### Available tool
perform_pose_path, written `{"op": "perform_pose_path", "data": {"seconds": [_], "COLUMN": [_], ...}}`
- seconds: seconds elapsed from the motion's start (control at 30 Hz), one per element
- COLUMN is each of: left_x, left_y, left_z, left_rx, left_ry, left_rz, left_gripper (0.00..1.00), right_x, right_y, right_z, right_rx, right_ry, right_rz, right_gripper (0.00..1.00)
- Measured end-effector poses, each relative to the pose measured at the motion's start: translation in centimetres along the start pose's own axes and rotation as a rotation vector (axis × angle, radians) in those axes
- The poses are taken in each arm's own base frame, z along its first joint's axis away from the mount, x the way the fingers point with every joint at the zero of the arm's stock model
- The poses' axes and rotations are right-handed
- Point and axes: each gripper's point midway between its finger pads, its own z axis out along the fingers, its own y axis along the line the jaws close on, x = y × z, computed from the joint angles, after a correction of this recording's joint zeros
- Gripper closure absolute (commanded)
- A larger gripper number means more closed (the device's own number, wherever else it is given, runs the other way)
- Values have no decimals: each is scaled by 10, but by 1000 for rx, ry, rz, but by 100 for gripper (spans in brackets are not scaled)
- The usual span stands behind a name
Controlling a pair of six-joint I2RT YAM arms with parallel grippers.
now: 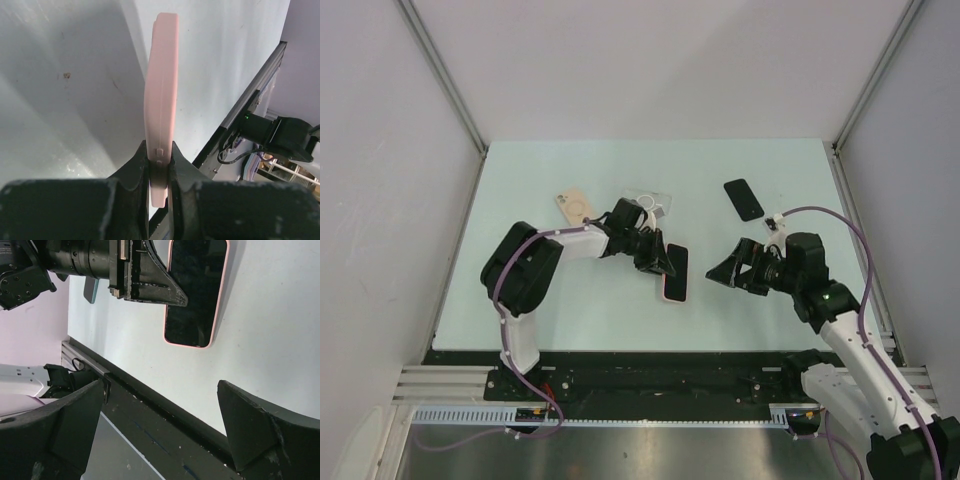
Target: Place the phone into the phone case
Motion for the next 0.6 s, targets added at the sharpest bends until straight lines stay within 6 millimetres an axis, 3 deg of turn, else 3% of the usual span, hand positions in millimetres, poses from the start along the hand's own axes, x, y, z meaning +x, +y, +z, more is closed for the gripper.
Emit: {"op": "perform_pose_path", "data": {"seconds": [0.17, 0.6], "left_x": [-3, -1], "left_y": [0, 18], "left_z": [4, -1], "left_rx": [2, -100], "left_ry": [11, -41], "left_rz": [-13, -53], "left_gripper": [82, 67], "right_x": [1, 2], "right_y": [-6, -19], "right_z": [4, 13], "right_rx": [22, 58], "right_ry": [11, 43], "right_rz": [2, 29], "right_gripper": [0, 1]}}
